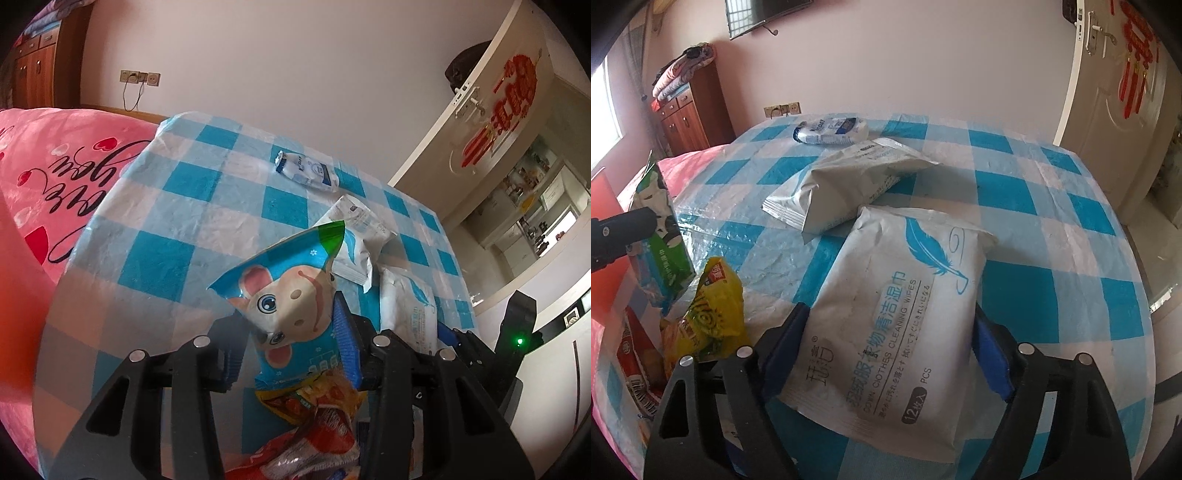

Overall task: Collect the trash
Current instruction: 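Grasp the white feather-print wipes pack with the right tool while the left tool holds the bag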

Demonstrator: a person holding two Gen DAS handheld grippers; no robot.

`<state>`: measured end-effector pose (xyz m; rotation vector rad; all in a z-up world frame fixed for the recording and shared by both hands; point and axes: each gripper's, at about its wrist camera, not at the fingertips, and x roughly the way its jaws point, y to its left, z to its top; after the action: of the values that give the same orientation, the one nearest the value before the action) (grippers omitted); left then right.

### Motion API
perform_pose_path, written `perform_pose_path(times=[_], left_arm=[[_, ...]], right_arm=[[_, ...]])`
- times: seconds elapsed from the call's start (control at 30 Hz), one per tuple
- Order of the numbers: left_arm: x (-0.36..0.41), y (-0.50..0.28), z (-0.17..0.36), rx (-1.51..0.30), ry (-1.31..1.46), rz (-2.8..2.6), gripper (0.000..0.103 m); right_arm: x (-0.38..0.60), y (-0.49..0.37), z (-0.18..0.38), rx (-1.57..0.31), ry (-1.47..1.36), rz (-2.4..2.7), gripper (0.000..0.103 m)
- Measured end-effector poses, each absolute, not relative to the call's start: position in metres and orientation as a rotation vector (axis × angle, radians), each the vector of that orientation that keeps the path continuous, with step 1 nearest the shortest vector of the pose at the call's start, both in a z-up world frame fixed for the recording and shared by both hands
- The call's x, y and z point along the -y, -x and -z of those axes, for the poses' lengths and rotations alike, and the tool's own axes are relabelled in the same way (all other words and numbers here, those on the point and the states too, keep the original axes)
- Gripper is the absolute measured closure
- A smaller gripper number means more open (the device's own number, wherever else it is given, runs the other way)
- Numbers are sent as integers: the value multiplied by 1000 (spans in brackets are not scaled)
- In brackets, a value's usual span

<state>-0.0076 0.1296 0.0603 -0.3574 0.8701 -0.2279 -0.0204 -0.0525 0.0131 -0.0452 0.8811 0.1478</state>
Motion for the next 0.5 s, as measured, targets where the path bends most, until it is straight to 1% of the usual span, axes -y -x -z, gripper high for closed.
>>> perform_pose_path(times=[0.5], left_arm=[[-157, 42, -79, -801, 405, 247, 58]], right_arm=[[69, 46, -34, -792, -40, -111, 22]])
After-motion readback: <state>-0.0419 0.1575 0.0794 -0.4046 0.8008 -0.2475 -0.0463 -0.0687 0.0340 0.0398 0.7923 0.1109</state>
